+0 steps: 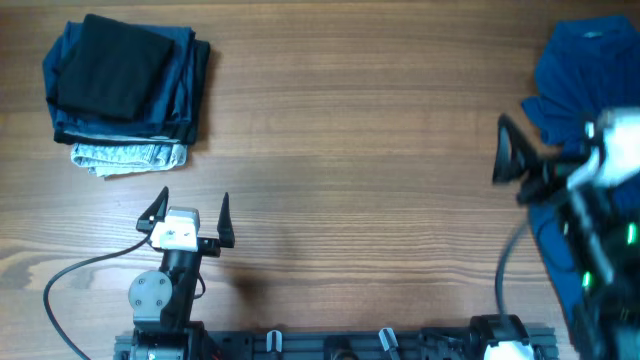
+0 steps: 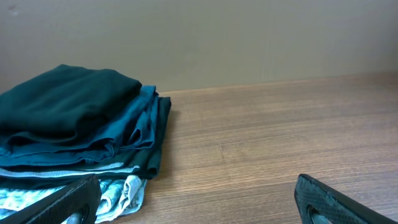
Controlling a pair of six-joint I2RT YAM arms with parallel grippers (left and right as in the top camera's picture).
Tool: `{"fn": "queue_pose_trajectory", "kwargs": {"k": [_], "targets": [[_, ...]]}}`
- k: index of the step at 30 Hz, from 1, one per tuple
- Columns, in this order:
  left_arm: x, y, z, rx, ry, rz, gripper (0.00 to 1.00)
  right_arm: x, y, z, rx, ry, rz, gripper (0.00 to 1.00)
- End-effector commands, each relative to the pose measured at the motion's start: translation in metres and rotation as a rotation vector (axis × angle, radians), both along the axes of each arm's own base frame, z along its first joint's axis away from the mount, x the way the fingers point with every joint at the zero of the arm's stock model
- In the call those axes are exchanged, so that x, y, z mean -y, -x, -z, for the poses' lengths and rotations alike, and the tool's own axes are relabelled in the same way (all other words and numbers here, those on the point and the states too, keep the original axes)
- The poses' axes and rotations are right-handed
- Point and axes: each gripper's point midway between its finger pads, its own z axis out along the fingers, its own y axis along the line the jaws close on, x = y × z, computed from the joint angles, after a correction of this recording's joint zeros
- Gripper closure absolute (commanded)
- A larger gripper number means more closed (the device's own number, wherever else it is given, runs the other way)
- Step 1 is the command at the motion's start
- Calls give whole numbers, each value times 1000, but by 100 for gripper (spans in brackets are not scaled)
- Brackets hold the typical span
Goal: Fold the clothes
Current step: 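Reach the right gripper to the blue polo shirt's edge and grasp it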
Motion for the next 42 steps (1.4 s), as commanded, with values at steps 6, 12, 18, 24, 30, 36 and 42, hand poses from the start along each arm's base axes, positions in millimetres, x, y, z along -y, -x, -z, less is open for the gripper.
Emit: {"fn": "queue_pose_trajectory", "kwargs": {"k": [6,12,18,24,30,36,42], "targets": [[-1,0,3,-2,-15,-8,0,47,-137,67,-505,-8,121,0],[-1,0,3,-2,-15,-8,0,90,-192,154,-679,69,283,0],[-1,0,3,-2,-16,-8,0,152,-194,250,-897,-71,480,47],[-1,0,3,-2,-15,-8,0,185,-192,319,-1000,-282,447,47],[-1,0,3,-2,-15,-8,0,195,-205,354,-1000,-306,442,47],[-1,0,3,-2,-15,-8,0,196,-215,379,-976,-342,472,45],[-1,0,3,-2,-15,-8,0,184,-221,402,-997,-377,489,45]]}}
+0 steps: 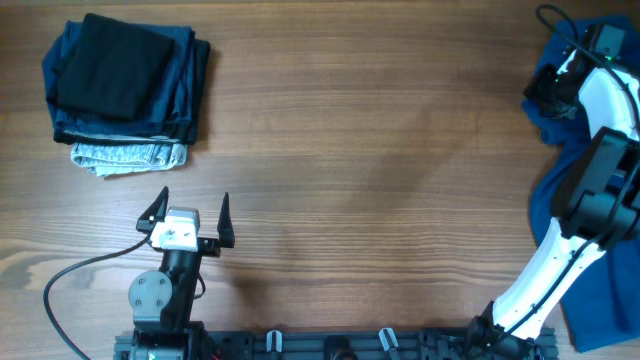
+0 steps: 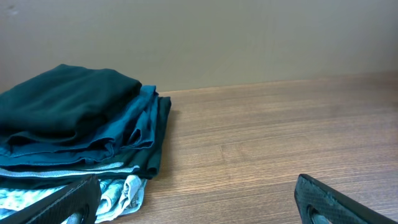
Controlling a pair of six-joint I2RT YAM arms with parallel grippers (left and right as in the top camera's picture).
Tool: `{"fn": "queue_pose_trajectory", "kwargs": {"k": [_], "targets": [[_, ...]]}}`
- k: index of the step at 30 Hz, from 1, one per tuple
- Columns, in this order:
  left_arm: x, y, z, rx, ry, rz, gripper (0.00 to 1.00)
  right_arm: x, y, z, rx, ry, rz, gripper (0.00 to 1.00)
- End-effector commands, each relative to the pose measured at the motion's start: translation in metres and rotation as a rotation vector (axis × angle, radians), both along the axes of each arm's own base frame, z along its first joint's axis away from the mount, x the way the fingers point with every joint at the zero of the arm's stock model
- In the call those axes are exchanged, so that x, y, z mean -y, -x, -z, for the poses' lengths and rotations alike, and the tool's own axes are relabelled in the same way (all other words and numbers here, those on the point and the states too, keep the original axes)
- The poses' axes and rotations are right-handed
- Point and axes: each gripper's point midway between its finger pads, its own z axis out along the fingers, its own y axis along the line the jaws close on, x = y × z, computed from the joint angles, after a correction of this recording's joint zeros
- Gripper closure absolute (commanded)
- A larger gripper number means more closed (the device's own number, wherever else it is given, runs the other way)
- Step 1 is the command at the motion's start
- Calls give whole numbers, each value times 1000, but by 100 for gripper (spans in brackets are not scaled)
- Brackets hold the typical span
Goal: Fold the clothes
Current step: 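Reach the right gripper to the blue polo shirt's edge and grasp it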
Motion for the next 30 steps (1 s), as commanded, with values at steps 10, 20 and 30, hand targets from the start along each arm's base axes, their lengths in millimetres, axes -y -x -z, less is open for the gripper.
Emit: {"fn": "queue_pose_trajectory", "kwargs": {"k": [10,20,30], "targets": [[-1,0,3,-2,-15,-8,0,-17,9,37,-94,5,80,38],[-1,0,3,-2,-16,-8,0,-10,4,42,-61,42,88,37],[-1,0,3,-2,-15,-8,0,-9,7,38,-89,73,17,24]]}}
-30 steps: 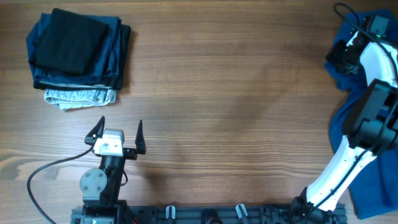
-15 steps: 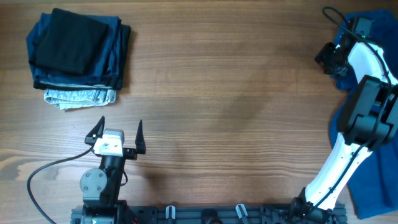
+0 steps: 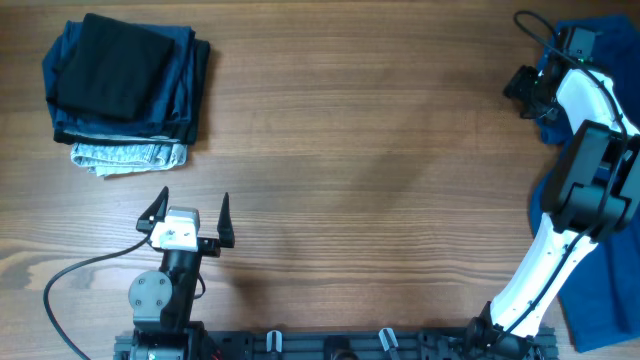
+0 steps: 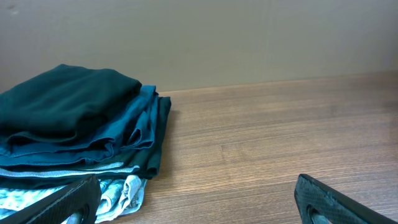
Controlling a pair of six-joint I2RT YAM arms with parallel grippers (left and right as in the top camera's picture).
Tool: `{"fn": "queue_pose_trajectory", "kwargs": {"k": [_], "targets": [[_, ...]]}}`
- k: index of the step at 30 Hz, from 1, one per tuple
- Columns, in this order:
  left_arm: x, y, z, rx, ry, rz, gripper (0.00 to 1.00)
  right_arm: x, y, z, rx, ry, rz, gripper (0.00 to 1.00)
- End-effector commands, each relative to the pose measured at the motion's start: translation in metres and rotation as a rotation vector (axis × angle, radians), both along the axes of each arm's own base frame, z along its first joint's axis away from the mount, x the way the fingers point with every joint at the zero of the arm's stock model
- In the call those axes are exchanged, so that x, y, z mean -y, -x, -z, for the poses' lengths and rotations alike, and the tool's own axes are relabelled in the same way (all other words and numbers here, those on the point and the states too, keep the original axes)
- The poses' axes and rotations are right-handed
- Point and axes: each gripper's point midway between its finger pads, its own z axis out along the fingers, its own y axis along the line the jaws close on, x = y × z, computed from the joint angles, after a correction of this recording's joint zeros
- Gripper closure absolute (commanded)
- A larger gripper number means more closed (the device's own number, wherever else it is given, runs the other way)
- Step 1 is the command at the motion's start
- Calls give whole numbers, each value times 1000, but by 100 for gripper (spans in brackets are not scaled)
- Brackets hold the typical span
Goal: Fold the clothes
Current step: 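Reach the right gripper to the blue polo shirt's edge and grasp it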
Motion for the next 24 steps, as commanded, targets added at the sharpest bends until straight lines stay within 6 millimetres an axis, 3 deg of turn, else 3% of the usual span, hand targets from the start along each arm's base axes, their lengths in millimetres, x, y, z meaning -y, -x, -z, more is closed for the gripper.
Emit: {"fn": "queue_pose_trajectory", "kwargs": {"k": [1,4,9,16,21,24], "targets": [[-1,0,3,-2,-16,-8,0,7,14,14,-68,31,-4,24],[-1,0,3,-2,-16,-8,0,7,13,12,-66,33,-11,24],[-1,0,3,-2,-16,-8,0,9,7,-9,-71,40,-30,23],[-1,0,3,-2,-16,-8,0,16,9,-11,-90,94,-56,20],[-1,0,3,-2,-15,-8,0,15,14,-3,-106,91,-62,20],[-1,0,3,-2,-16,-8,0,12,20,13,-112,87,-61,21]]}}
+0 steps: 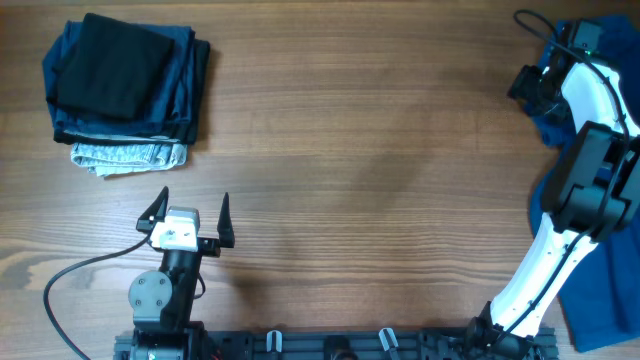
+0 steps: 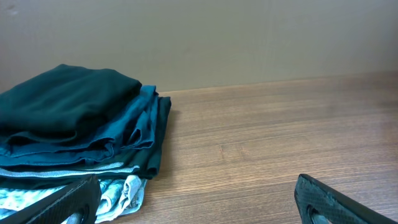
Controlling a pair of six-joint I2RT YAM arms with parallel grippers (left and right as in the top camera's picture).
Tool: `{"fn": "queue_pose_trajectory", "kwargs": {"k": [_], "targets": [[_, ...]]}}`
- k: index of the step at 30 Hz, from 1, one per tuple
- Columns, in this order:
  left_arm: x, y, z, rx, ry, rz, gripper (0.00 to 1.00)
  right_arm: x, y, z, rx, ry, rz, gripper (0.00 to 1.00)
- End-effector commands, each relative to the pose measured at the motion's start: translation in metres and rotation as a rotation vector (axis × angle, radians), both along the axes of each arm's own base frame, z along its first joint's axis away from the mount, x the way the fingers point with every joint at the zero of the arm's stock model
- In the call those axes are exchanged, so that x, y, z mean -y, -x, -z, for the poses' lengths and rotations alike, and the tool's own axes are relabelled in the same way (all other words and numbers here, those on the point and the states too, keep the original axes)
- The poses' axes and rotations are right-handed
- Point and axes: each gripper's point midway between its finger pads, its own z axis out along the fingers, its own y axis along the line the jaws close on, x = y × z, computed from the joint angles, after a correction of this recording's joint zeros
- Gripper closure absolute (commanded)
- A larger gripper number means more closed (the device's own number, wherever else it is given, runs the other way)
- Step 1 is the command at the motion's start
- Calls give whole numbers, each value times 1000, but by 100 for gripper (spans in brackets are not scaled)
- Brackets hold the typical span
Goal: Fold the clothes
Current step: 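Reach the right gripper to the blue polo shirt's edge and grasp it, then drag the shirt leftward across the table with the right gripper, release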
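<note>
A stack of folded clothes, black on top of dark blue with a pale patterned piece underneath, lies at the table's far left; the left wrist view shows the same stack. An unfolded blue garment is heaped along the right edge and reaches down to the near right corner. My right gripper is at the heap's far left edge; how its jaws stand does not show. My left gripper rests open near the front, well short of the stack, and in its own view the gripper holds nothing.
The wooden table stretches between the stack and the heap. My right arm runs up the right side over the blue garment. The mounting rail lies along the front edge. A plain wall stands behind the table.
My right gripper has shifted very slightly to the right at the heap's far edge. The left arm and the folded stack are where they were.
My right gripper stood open and raised over the heap's left edge at mid-table depth. It was then stretched to the far right corner over the blue garment, then a little further left at the heap's edge, where it stays now. The left arm never moved.
</note>
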Motion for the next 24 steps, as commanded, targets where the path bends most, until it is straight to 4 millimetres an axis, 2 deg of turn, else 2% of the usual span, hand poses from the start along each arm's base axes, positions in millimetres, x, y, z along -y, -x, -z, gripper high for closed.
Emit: {"fn": "queue_pose_trajectory", "kwargs": {"k": [1,3,4,6,7,9,11,14,18,23,24], "targets": [[-1,0,3,-2,-15,-8,0,2,13,27,-45,11,-1,24],[-1,0,3,-2,-16,-8,0,1,16,35,-46,10,-1,34],[-1,0,3,-2,-15,-8,0,0,17,36,-47,7,3,43],[-1,0,3,-2,-16,-8,0,-6,15,37,-36,-20,11,73],[-1,0,3,-2,-16,-8,0,-10,13,37,-30,-35,1,83],[-1,0,3,-2,-16,-8,0,-19,11,37,-28,-51,-17,88],[-1,0,3,-2,-16,-8,0,-42,6,38,-35,-61,-63,89],[-1,0,3,-2,-15,-8,0,-92,-3,39,-32,-117,-162,89],[-1,0,3,-2,-16,-8,0,-184,-9,38,-32,-197,-284,86],[-1,0,3,-2,-16,-8,0,-310,3,36,-31,-263,-437,83],[-1,0,3,-2,-15,-8,0,-344,10,34,-27,-285,-486,83]]}}
